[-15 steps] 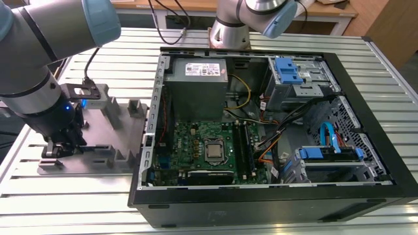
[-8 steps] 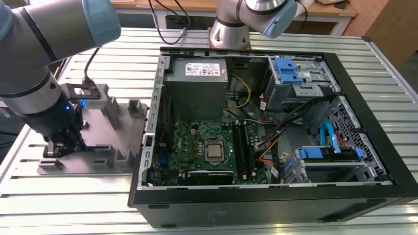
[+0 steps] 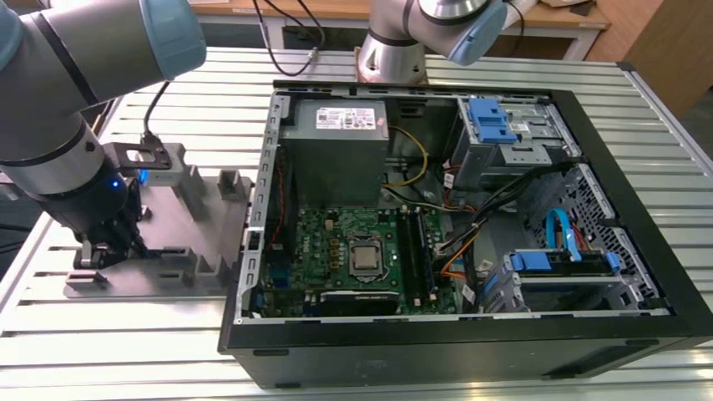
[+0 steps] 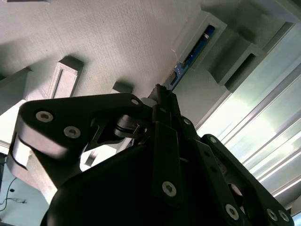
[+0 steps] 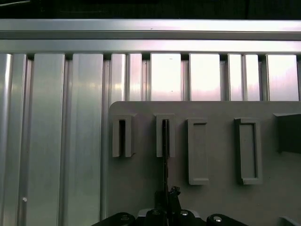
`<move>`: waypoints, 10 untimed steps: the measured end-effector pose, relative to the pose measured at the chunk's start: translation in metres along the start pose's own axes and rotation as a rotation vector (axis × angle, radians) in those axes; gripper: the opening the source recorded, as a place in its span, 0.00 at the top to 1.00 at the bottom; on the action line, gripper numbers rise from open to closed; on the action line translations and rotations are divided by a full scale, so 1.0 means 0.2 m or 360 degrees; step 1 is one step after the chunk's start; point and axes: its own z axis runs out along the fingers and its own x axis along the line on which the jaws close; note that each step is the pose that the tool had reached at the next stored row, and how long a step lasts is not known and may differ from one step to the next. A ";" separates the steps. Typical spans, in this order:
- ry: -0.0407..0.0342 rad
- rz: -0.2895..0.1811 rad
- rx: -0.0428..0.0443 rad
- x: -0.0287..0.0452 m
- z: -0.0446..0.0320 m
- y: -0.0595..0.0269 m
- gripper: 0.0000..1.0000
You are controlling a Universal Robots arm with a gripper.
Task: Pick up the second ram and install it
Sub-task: 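Pick up the second ram and move it above second insertion slot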
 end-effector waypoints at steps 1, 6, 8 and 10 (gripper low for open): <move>0.0000 0.0000 0.0000 0.000 0.000 0.000 0.89; -0.0001 0.0000 0.0000 0.000 0.000 0.000 0.89; -0.0001 0.0000 0.0000 0.000 0.000 0.000 0.89; -0.0001 0.0000 0.0000 0.000 -0.003 0.000 0.89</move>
